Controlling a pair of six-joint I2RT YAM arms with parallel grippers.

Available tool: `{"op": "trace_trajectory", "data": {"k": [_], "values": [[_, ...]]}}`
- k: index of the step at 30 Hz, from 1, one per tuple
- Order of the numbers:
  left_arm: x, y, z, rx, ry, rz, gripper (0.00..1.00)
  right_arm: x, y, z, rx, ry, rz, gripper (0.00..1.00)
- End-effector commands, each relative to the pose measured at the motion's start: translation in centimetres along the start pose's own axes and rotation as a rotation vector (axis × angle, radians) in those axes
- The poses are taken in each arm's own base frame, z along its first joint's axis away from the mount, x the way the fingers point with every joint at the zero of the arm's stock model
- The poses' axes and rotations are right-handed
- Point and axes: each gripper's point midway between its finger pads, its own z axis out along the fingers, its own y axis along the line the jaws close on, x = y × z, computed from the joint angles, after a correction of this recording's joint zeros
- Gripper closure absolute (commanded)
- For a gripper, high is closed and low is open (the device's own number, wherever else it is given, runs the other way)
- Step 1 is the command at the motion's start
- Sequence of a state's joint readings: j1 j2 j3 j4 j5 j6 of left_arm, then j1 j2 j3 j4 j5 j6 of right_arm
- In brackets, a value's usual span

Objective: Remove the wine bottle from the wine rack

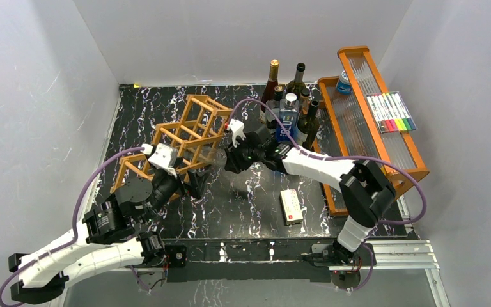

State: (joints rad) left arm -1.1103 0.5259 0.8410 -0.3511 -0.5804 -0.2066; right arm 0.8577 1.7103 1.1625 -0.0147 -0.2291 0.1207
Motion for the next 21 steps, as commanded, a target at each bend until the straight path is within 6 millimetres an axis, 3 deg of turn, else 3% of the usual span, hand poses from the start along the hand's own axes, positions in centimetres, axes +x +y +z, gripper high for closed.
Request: {"op": "trace_trajectory", "data": {"k": [1, 6, 21], "values": [[-1.4, -0.6, 0.1, 0.021, -0.036, -0.003, 0.02, -1.7, 1.6, -3.2, -0.033, -0.056, -0.053, 1.00], [-1.2, -1.1, 0.7, 0.032, -0.030, 0.014, 0.02, -0.1, 1.6, -4.9, -0.013, -0.017, -0.032, 1.00], [0.3, -1.8, 1.8, 0.036, 0.017, 0.047, 0.02, 0.7, 1.2, -10.7, 0.084, -0.034, 0.027, 1.00]]}}
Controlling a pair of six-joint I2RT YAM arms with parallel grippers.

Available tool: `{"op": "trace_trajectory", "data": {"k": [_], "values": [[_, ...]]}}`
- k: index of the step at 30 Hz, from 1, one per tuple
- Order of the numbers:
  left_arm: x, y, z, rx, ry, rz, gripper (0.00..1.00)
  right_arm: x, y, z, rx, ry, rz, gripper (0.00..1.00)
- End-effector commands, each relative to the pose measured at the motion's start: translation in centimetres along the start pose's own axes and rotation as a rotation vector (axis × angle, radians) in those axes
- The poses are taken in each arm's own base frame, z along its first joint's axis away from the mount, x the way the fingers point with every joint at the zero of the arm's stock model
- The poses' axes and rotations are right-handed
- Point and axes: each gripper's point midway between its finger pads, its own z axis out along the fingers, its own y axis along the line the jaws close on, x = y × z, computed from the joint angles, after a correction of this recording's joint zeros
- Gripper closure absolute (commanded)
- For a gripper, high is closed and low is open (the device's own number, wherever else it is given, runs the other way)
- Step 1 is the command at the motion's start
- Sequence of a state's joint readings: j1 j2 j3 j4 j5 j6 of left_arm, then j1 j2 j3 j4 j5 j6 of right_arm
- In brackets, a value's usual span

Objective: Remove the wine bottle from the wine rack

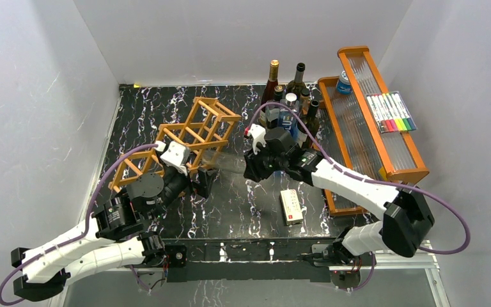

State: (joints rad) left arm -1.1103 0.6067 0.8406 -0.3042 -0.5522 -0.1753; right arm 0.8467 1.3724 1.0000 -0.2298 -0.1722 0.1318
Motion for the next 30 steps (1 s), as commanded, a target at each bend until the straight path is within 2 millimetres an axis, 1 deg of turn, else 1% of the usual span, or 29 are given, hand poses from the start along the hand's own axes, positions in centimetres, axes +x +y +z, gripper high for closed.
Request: {"op": "trace_trajectory", "data": {"k": [1, 6, 11, 13, 15, 18, 19, 22, 25, 26, 30], "values": [[-0.2, -0.5, 0.4, 0.013, -0.010, -0.002, 0.02, -1.4, 0.1, -2.5, 0.020, -0.054, 0.003, 1.00], [0.6, -1.2, 1.1, 0.028, 0.020, 0.007, 0.02, 0.0, -0.2, -4.3, 0.061, -0.008, 0.006, 1.00], [1.6, -2.7, 2.1, 0.078, 0.062, 0.045, 0.02, 0.6, 0.2, -6.1, 0.058, 0.016, 0.012, 1.00], [2.2, -3.5, 2.7, 0.114, 0.081, 0.082, 0.02, 0.7, 0.6, -6.8, 0.048, 0.025, 0.014, 1.00], [3.1, -5.1, 3.3, 0.193, 0.107, 0.139, 0.02, 1.0, 1.0, -7.4, 0.028, 0.039, 0.007, 1.00], [5.1, -7.9, 4.0, 0.367, 0.159, 0.279, 0.02, 1.3, 1.9, -8.1, -0.014, 0.047, -0.008, 1.00], [5.9, -8.6, 4.2, 0.413, 0.176, 0.328, 0.02, 1.4, 2.2, -8.3, -0.030, 0.051, -0.014, 1.00], [7.1, -9.5, 5.3, 0.463, 0.179, 0.419, 0.02, 1.9, 2.9, -8.7, -0.073, 0.073, -0.022, 1.00], [8.4, -11.0, 6.0, 0.555, 0.163, 0.508, 0.02, 2.3, 3.3, -8.9, -0.094, 0.086, -0.026, 1.00], [8.4, -11.3, 6.3, 0.573, 0.149, 0.523, 0.02, 2.3, 3.3, -9.0, -0.098, 0.087, -0.026, 1.00], [9.9, -12.4, 7.3, 0.623, 0.165, 0.573, 0.02, 2.4, 3.5, -9.1, -0.109, 0.088, -0.024, 1.00]]}}
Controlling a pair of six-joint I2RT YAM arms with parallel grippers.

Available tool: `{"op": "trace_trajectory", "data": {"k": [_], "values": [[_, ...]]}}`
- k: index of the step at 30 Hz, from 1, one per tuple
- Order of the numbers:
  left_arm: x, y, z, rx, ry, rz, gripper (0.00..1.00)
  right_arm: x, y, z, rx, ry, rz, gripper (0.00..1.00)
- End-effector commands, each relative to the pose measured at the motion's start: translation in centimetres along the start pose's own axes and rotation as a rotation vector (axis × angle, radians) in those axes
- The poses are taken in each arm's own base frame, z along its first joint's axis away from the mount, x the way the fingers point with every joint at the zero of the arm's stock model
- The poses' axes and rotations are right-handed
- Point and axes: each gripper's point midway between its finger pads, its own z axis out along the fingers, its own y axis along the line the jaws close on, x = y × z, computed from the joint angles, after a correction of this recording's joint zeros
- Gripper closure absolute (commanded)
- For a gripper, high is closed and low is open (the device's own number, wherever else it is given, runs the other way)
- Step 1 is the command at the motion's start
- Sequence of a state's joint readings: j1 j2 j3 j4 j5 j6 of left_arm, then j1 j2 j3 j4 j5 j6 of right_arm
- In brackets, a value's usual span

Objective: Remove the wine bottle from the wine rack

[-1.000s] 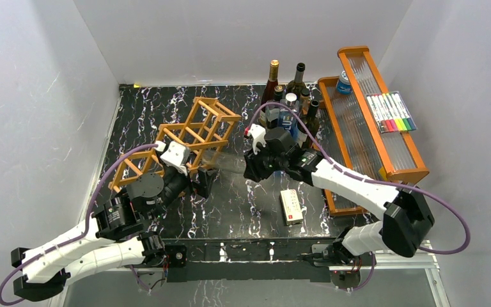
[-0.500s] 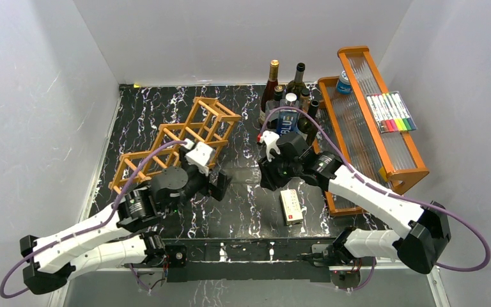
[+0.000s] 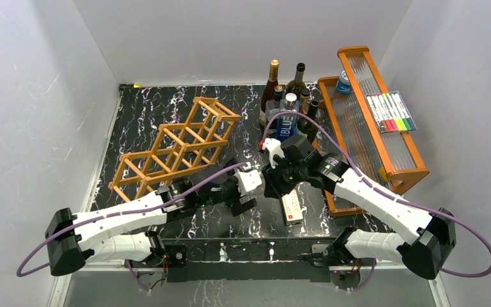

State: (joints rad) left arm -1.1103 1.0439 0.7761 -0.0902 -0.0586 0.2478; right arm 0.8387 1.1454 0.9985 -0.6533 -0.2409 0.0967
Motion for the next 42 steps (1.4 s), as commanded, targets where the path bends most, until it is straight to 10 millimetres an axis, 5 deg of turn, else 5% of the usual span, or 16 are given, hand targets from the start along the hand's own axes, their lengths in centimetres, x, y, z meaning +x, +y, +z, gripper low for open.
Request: {"op": "trace_trajectory", "data": {"k": [1, 9, 20, 25, 27, 32, 42], "values": [[-1.9, -1.4, 1.5, 0.100, -0.089, 0.120, 0.02, -2.6, 1.7, -1.7, -0.069, -0.105, -0.055, 1.00], [1.7, -1.9, 3.9, 0.096, -0.034, 0.162, 0.14, -2.7, 2.1, -2.0, -0.085, -0.107, -0.059, 1.00], [2.6, -0.9, 3.8, 0.012, -0.050, 0.125, 0.61, -3.7, 1.9, -2.4, -0.062, -0.129, -0.047, 1.00], [1.4, -0.5, 2.9, -0.021, -0.094, 0.034, 0.78, -5.3, 1.7, -2.4, -0.027, -0.210, 0.057, 0.68], [1.1, -0.4, 2.5, -0.036, -0.117, -0.015, 0.80, -6.2, 1.4, -2.5, -0.007, -0.267, 0.118, 0.44], [0.7, 0.0, 2.2, -0.072, -0.147, -0.103, 0.81, -7.7, 1.0, -2.9, 0.013, -0.387, 0.253, 0.14], [1.1, 0.8, 2.6, -0.127, -0.106, -0.141, 0.81, -6.3, 0.8, 0.8, -0.020, -0.306, 0.385, 0.08]]}}
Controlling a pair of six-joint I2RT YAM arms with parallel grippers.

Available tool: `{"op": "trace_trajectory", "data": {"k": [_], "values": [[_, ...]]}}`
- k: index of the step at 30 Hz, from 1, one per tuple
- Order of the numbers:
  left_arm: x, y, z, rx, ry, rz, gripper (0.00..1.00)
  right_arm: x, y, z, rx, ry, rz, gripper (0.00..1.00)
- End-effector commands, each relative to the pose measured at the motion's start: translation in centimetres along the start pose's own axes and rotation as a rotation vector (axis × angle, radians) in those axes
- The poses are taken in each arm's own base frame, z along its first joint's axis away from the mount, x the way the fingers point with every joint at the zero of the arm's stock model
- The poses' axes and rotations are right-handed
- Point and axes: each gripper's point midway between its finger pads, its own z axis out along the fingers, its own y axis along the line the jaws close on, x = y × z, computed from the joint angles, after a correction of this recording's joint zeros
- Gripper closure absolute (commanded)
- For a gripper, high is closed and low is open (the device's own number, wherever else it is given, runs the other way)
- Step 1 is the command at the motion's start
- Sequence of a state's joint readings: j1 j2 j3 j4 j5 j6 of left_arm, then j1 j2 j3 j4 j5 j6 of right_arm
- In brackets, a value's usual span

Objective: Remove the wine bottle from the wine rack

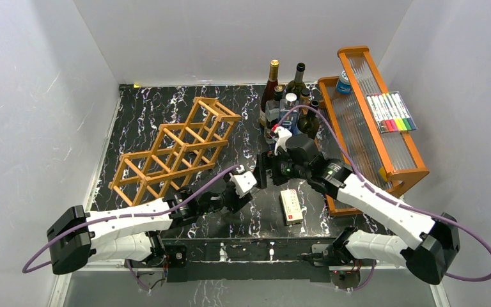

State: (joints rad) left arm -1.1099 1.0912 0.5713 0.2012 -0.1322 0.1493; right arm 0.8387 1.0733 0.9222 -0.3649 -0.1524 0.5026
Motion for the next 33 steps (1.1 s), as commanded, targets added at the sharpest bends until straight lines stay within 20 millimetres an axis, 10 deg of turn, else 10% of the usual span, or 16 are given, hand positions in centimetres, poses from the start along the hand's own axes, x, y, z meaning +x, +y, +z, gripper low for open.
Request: {"op": "trace_trajectory", "data": {"k": [1, 20, 28, 33], "values": [[-3.2, 0.8, -0.1, -0.043, -0.085, -0.043, 0.81, -0.1, 0.3, 1.5, -0.022, 0.004, 0.064, 0.08], [-2.6, 0.7, 0.7, -0.044, -0.034, -0.055, 0.80, 0.7, 0.5, 4.0, -0.069, 0.043, 0.096, 0.26], [-2.6, 0.8, 0.0, -0.050, -0.039, -0.073, 0.67, -0.8, 1.5, 3.0, -0.117, -0.052, 0.077, 0.65], [-2.9, 1.0, -0.4, -0.059, -0.044, -0.094, 0.33, -1.5, 2.0, 2.5, -0.137, -0.081, 0.071, 0.92]]}}
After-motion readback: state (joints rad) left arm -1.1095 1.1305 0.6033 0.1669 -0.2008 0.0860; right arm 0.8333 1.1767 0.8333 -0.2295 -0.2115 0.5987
